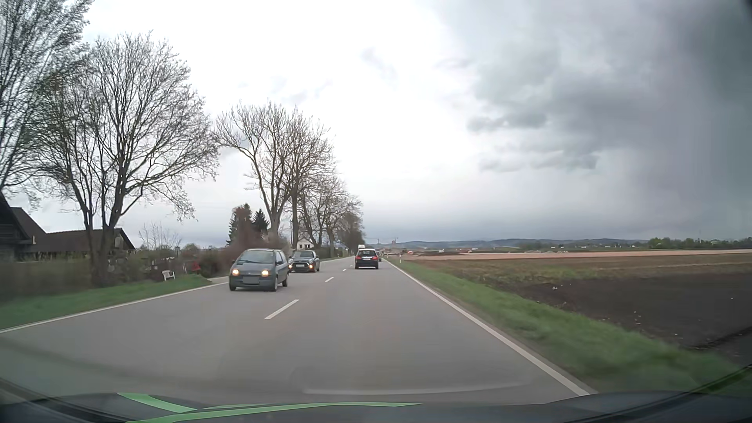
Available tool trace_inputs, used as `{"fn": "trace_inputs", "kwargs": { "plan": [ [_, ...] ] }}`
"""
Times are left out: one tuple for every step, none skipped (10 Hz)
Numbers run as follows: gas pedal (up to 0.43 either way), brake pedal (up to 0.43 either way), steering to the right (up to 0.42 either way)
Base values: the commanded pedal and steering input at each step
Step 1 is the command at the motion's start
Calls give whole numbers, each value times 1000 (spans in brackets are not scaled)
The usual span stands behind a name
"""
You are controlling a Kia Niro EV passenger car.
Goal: Follow the waypoints while adhering to traffic rules and regulations
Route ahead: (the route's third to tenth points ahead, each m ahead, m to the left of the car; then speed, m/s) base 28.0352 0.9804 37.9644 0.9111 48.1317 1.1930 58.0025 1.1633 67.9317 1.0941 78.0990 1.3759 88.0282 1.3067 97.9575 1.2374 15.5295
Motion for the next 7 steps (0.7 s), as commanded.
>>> {"fn": "trace_inputs", "kwargs": {
  "plan": [
    [0, 110, -2],
    [0, 116, -2],
    [0, 116, -3],
    [0, 110, -3],
    [0, 116, -3],
    [0, 110, -3],
    [0, 116, -2]
  ]
}}
